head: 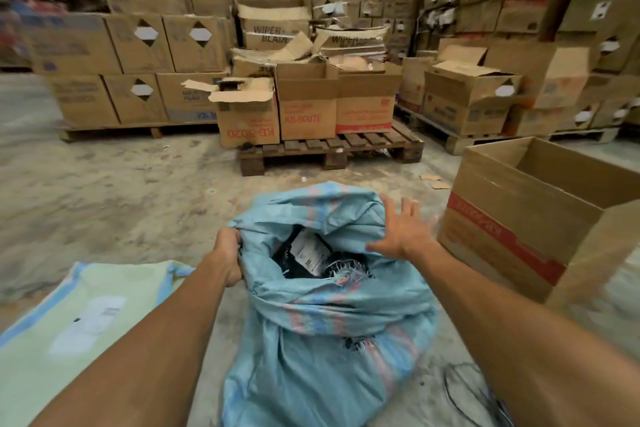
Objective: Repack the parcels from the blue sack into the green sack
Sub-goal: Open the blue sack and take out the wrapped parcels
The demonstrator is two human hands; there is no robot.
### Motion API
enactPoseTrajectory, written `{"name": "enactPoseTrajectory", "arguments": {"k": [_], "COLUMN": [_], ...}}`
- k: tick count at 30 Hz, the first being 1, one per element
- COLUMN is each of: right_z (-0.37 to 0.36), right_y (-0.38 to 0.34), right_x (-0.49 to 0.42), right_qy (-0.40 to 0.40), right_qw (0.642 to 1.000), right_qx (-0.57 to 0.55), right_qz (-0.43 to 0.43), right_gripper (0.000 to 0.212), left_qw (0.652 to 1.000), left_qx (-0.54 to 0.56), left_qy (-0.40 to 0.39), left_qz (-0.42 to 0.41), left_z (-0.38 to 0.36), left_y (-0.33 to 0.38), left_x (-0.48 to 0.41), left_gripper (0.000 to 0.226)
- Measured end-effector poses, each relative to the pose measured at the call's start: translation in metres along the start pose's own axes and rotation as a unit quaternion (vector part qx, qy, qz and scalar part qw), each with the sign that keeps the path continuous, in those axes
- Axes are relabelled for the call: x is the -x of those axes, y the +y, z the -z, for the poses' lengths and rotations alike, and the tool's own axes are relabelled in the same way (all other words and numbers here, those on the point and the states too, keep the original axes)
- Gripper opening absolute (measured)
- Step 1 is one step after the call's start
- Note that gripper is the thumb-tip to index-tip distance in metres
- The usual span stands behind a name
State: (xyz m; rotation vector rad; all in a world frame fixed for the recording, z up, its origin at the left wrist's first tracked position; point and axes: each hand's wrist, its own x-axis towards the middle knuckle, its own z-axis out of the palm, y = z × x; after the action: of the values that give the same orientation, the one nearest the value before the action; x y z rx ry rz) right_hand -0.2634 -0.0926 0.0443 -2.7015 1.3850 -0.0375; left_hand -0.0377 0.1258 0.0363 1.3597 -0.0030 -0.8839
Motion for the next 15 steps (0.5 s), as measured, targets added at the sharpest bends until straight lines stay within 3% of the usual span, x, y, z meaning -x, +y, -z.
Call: {"name": "enactPoseTrajectory", "arguments": {"k": [3,6,7,8,9,10,12,13,15], "right_z": [-0.034,-0.057,-0.06,-0.062,-0.065,-0.066,-0.069,-0.07,-0.079], "right_y": [-0.007,-0.002,-0.001,-0.001,0.0,0.001,0.002,0.003,-0.002], "right_x": [0.004,0.001,-0.003,-0.007,-0.012,-0.018,-0.031,-0.035,-0.042], "right_qy": [-0.048,-0.041,-0.03,-0.023,-0.009,-0.003,-0.008,-0.021,-0.023], "right_qw": [0.997,0.994,0.993,0.991,0.989,0.987,0.985,0.986,0.988], "right_qx": [0.036,0.011,0.0,-0.009,-0.015,-0.019,-0.043,-0.056,-0.085], "right_qz": [-0.041,-0.099,-0.116,-0.133,-0.144,-0.158,-0.169,-0.158,-0.127], "right_gripper": [0.121,0.125,0.131,0.137,0.143,0.146,0.136,0.117,0.059], "left_qw": [0.997,0.987,0.98,0.965,0.941,0.916,0.885,0.88,0.874], "left_qx": [0.032,-0.064,-0.126,-0.219,-0.306,-0.362,-0.414,-0.422,-0.432], "left_qy": [-0.075,-0.146,-0.138,-0.101,-0.039,0.008,0.086,0.115,0.137], "left_qz": [-0.011,-0.038,-0.064,-0.101,-0.141,-0.175,-0.194,-0.186,-0.177], "left_z": [0.001,0.001,0.0,-0.001,-0.002,-0.002,-0.005,-0.006,-0.004], "left_y": [-0.001,-0.005,-0.008,-0.012,-0.016,-0.022,-0.027,-0.028,-0.031], "left_x": [0.005,0.007,0.001,-0.006,-0.011,-0.019,-0.02,-0.019,-0.031], "left_gripper": [0.067,0.079,0.098,0.123,0.134,0.122,0.064,0.047,0.044]}}
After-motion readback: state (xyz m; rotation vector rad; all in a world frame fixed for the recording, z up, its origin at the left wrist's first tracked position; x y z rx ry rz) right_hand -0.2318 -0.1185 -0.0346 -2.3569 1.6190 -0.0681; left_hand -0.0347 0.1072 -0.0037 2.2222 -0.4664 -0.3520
